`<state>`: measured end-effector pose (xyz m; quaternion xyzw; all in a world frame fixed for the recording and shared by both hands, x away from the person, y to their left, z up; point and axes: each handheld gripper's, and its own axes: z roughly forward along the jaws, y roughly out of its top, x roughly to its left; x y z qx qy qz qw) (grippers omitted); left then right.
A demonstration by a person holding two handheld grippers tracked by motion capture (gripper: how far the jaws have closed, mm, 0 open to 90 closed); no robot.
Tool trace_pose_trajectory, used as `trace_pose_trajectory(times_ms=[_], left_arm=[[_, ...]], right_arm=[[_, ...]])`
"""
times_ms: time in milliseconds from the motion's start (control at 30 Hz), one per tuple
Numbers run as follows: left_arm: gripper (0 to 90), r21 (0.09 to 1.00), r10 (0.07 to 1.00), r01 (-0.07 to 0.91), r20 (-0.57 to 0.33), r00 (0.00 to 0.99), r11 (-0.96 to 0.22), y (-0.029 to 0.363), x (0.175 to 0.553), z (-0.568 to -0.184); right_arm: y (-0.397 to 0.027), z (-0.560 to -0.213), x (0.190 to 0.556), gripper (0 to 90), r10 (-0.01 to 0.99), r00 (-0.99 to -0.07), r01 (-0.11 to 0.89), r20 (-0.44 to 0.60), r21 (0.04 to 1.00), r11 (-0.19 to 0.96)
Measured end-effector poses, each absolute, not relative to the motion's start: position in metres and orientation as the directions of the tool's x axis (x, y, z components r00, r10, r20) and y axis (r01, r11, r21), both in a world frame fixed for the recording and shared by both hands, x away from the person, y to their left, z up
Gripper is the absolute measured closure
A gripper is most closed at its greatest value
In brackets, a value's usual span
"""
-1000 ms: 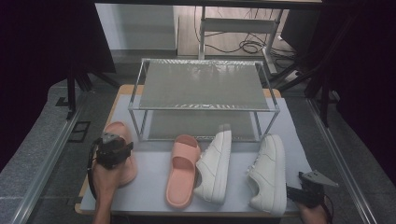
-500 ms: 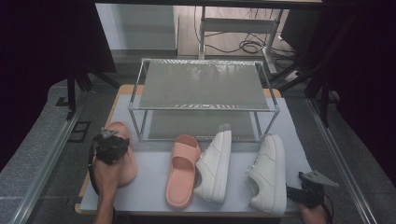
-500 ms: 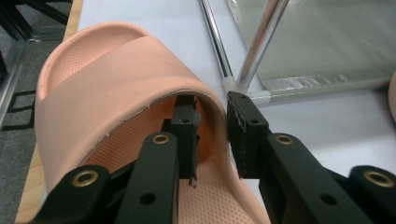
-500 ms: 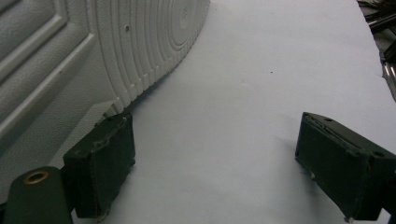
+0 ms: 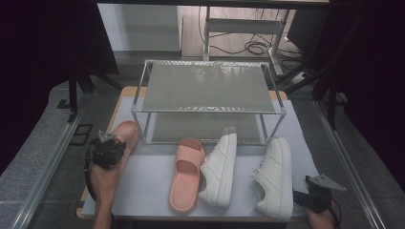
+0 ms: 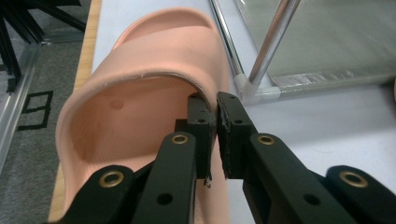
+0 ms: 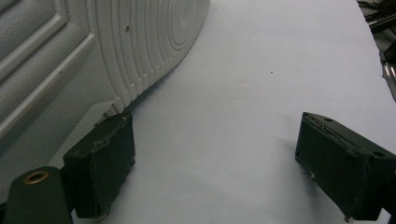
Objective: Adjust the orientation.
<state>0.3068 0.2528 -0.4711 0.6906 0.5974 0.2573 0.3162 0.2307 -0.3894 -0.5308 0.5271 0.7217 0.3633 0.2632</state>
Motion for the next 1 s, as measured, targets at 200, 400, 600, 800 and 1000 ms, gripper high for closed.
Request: trace_pose_trajectory(times_ms=[200, 400, 600, 800, 1000], left_arm=[[85.3, 0.746, 0.988, 0.657, 0.006, 0.154, -0.107, 0.258, 0.297, -0.466], [85.4, 0.747, 0.983, 0.654, -0.008, 0.182, -0.115, 0.262, 0.283, -0.462], [85.4, 0.748, 0.978, 0.652, -0.023, 0.207, -0.120, 0.267, 0.268, -0.459], [85.3, 0.754, 0.970, 0.642, -0.029, 0.241, -0.137, 0.270, 0.251, -0.455], [85.3, 0.753, 0.960, 0.639, -0.033, 0.277, -0.159, 0.266, 0.235, -0.453]], right_arm=[[-0.389, -0.531, 0.231, 12.1, 0.952, -0.306, 0.569, 0.003, 0.802, 0.180], [-0.389, -0.531, 0.231, 12.1, 0.952, -0.305, 0.569, 0.003, 0.802, 0.180], [-0.389, -0.531, 0.231, 12.1, 0.952, -0.306, 0.569, 0.003, 0.802, 0.180], [-0.389, -0.531, 0.231, 12.1, 0.952, -0.306, 0.569, 0.003, 0.802, 0.180], [-0.389, -0.531, 0.231, 12.1, 0.952, -0.305, 0.569, 0.003, 0.802, 0.180]])
